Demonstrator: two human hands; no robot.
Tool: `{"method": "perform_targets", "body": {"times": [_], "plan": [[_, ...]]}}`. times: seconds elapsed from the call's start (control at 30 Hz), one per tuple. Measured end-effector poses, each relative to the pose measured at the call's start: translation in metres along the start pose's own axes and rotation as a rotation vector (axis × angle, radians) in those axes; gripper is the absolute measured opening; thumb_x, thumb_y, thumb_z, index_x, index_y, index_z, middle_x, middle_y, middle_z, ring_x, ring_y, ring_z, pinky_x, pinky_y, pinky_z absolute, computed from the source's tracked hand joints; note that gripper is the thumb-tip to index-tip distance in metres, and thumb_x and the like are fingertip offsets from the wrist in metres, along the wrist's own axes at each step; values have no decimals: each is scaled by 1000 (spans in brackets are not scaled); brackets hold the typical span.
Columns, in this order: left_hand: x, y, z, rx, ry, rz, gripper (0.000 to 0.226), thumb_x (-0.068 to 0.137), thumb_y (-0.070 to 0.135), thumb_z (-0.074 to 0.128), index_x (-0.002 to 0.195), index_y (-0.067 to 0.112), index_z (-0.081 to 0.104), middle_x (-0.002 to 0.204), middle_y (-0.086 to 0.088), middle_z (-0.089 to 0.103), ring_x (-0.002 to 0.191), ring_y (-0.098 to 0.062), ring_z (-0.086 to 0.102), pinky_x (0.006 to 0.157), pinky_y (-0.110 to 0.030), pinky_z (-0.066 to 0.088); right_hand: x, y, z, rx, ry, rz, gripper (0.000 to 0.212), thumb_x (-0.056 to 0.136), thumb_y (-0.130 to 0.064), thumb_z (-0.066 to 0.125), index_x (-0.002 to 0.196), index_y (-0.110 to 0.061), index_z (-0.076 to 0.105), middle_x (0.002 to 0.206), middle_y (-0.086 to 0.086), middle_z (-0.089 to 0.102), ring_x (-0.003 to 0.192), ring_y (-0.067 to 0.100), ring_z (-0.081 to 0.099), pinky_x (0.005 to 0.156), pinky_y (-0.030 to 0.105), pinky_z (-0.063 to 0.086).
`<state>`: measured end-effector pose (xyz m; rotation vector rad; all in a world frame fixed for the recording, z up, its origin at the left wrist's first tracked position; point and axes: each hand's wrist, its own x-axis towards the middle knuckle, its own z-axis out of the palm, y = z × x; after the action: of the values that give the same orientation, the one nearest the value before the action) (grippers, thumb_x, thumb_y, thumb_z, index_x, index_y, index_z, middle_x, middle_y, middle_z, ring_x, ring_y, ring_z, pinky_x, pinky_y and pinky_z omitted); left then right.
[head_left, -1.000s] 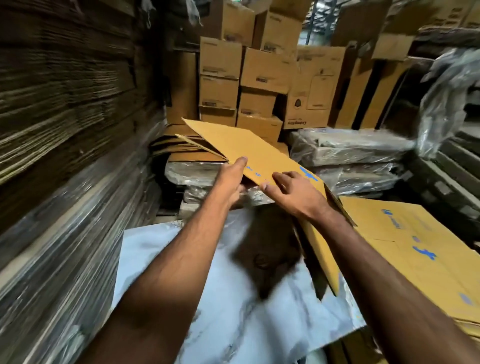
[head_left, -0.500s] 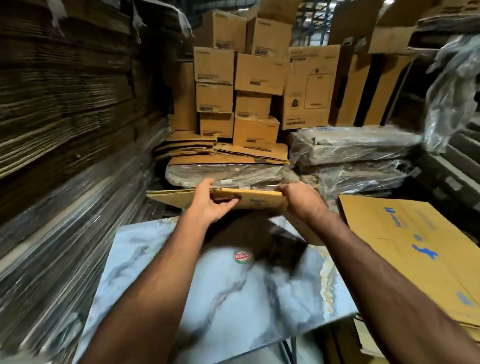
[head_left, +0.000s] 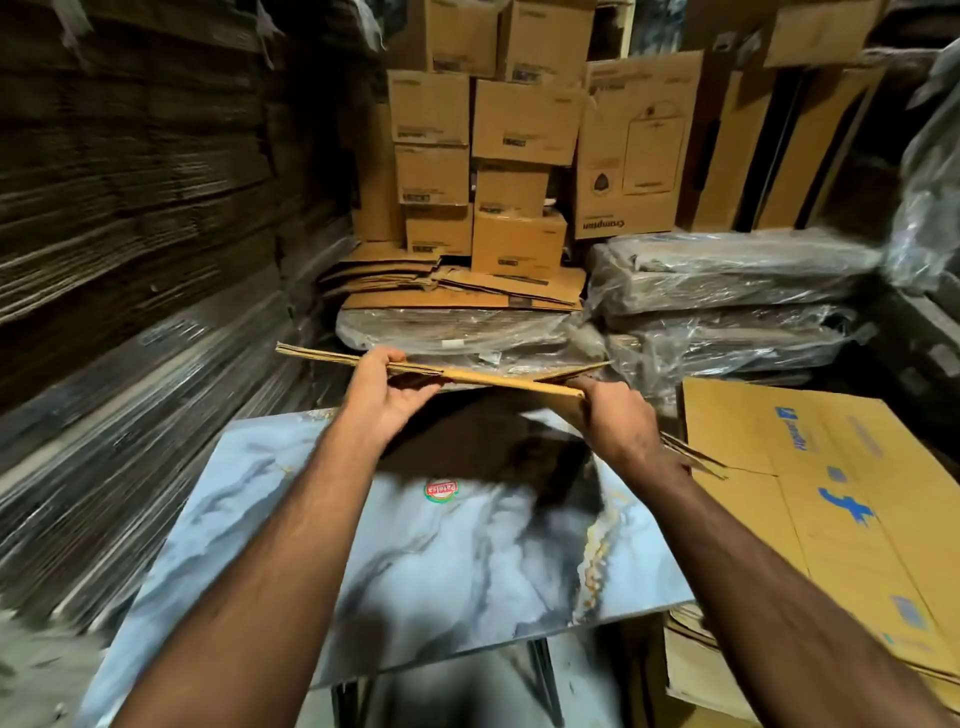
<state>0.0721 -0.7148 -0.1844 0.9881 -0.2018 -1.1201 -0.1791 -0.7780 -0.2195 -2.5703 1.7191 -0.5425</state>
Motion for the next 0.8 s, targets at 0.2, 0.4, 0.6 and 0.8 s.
{"method": "perform_targets", "body": {"times": [0.2,0.4,0.6,0.8], "plan": [[13,10,20,45,-84,98,12,91,1,44,99,6,52,104,-19,62,98,-33,62,89,-56,50,24,9,-15,-43,185,-10,55,89,-7,55,135,-36,55,123,-3,67,107,27,65,77,34,50],[38,18,68,56,-200,138,11,89,6,54,100,8,52,111,-18,60,108,-33,61,98,-53,50,51,35,-38,-34,298,26,54,83,-13,66,131,-35,57,124,-3,67,107,27,65,79,36,50],[53,-4,141,22,-338,86,9,90,4,50,98,6,49,110,-19,56,105,-33,58,87,-50,55,63,91,-57,-121,489,132,45,88,-14,63,128,-34,59,113,-1,71,97,27,68,70,36,52],[48,-54,224,14,-467,3,6,93,4,46,94,6,51,99,-17,60,98,-31,59,82,-48,54,60,175,-84,-170,623,183,47,81,-6,66,124,-26,65,113,4,72,92,31,69,68,39,53]]}}
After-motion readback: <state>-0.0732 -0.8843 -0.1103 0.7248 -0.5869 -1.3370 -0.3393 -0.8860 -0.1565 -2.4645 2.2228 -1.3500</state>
